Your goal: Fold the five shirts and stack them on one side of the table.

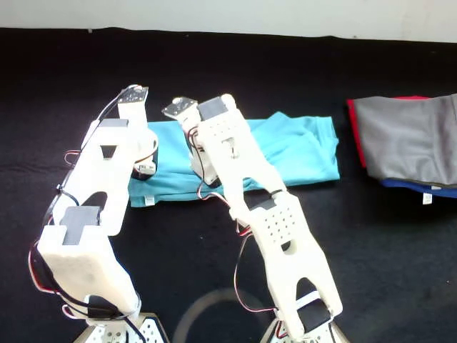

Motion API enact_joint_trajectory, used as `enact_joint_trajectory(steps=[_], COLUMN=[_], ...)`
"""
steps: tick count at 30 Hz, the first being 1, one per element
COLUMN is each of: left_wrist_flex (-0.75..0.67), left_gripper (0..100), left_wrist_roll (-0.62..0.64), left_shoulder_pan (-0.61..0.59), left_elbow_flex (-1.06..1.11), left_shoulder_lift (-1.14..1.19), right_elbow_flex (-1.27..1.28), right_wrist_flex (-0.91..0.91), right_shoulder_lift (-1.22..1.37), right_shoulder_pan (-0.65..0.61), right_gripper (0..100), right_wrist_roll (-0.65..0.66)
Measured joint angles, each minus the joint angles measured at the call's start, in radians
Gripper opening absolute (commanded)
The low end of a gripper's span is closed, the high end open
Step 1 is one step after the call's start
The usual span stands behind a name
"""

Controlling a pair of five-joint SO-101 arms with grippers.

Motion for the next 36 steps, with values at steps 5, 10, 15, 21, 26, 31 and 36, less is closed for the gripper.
enact_joint_trajectory(steps=[5, 10, 15, 21, 26, 31, 36], left_wrist_flex=[0.0, -0.009, -0.014, -0.017, -0.017, -0.017, -0.017], left_gripper=[1, 1, 1, 1, 1, 1, 1], left_wrist_roll=[0.0, 0.0, 0.0, 0.0, 0.0, 0.0, 0.0], left_shoulder_pan=[0.0, 0.0, 0.0, 0.0, 0.0, 0.0, 0.0], left_elbow_flex=[0.0, 0.0, 0.0, 0.0, 0.0, 0.0, 0.0], left_shoulder_lift=[0.0, 0.0, 0.0, 0.0, 0.0, 0.0, 0.0], right_elbow_flex=[0.002, 0.005, 0.044, 0.051, 0.003, -0.005, -0.008], right_wrist_flex=[0.0, -0.025, -0.114, -0.094, -0.011, -0.002, -0.002], right_shoulder_lift=[-0.017, -0.078, -0.08, 0.0, 0.0, -0.052, -0.071], right_shoulder_pan=[-0.009, 0.002, 0.049, 0.063, 0.063, 0.064, 0.064], right_gripper=[0.5, 0.5, 0.5, 0.5, 0.5, 0.5, 0.5], right_wrist_roll=[0.0, 0.0, 0.0, 0.0, 0.0, 0.0, 0.0])
